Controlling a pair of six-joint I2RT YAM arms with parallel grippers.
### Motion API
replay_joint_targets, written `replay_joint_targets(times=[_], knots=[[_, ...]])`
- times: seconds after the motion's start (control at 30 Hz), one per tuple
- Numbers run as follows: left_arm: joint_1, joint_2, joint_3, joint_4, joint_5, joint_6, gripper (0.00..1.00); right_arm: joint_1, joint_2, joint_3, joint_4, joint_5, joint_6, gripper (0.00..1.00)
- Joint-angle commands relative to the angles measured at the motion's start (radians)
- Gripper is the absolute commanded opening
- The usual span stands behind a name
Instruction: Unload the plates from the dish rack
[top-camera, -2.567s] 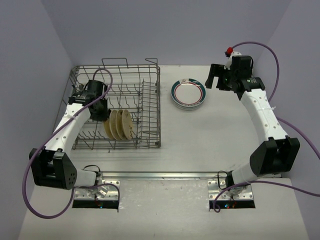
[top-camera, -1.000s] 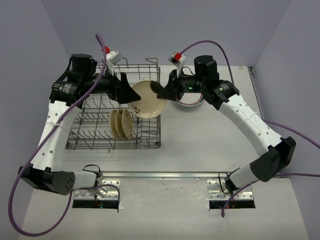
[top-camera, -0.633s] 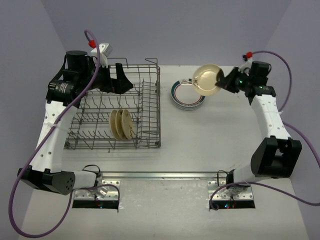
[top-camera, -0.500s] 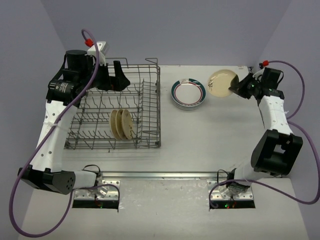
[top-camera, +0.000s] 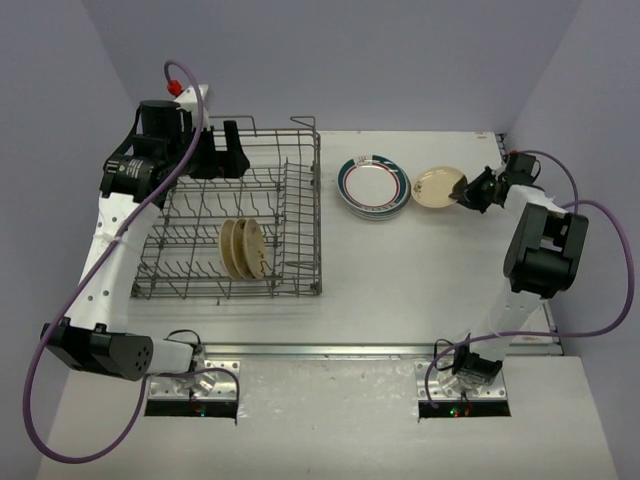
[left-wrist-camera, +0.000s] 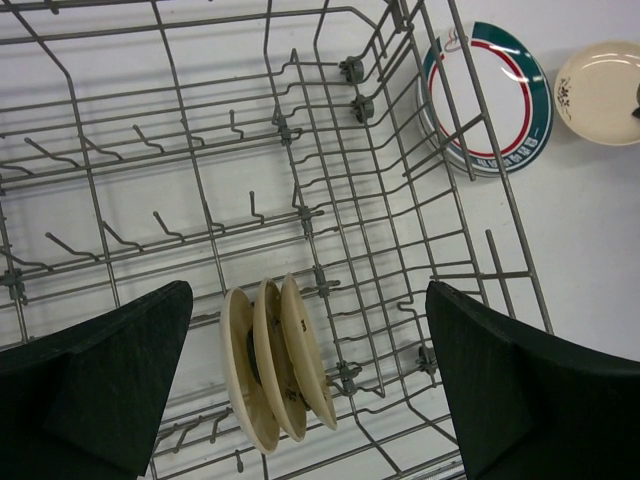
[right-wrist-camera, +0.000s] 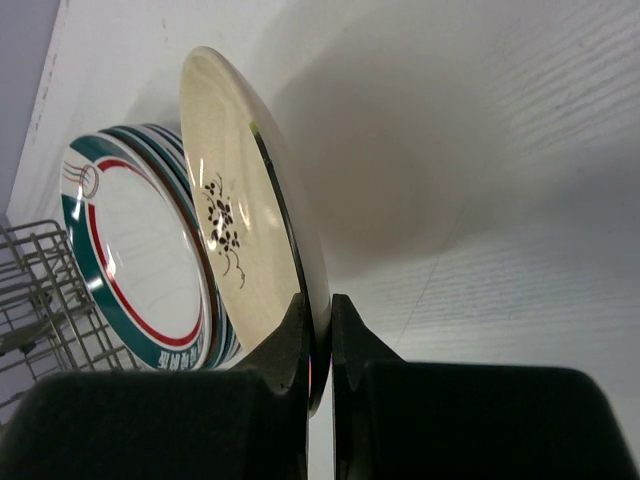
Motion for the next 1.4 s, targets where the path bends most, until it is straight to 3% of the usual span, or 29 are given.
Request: replay_joint_targets(times=[0.0,0.37,0.57,0.67,0.7,0.73,0.8,1.1,1.27,1.37], knots=[[0.011,-0.002,-0.009,0.009,-0.022,0.008,1.0,0.002,0.03,0.08,0.112,0.029,0.003,0.0],[0.014,0.01,-0.031,0.01,-0.061,0.011,1.0,-0.002,0.145,0.143,0.095,0.073,-0.041,0.0],[0.016,0.01,-0.042,0.007,-0.086,0.011,1.0,-0.007,0.182,0.173,0.052,0.086,-0.058,0.15],[0.017,0.01,-0.046,0.004,-0.099,0.014,1.0,-0.011,0.191,0.198,0.02,0.103,-0.08,0.33],[0.017,0.011,-0.046,0.002,-0.106,0.015,1.0,-0.011,0.194,0.207,0.002,0.114,-0.09,0.48],[0.017,0.011,-0.046,0.001,-0.111,0.015,1.0,-0.011,0.196,0.215,-0.015,0.126,-0.099,0.57],[0.019,0.013,-0.049,-0.002,-0.121,0.022,1.0,-0.011,0.189,0.221,-0.053,0.177,-0.112,0.67],[0.019,0.007,-0.076,-0.012,-0.229,0.037,0.98,-0.009,0.118,0.241,-0.154,0.322,-0.209,0.72],[0.019,0.004,-0.161,-0.058,-0.235,0.033,0.9,0.016,-0.017,0.125,-0.123,0.354,-0.292,0.74],[0.019,0.001,-0.231,-0.092,-0.245,0.004,0.8,0.051,-0.136,0.066,-0.094,0.36,-0.333,0.81]])
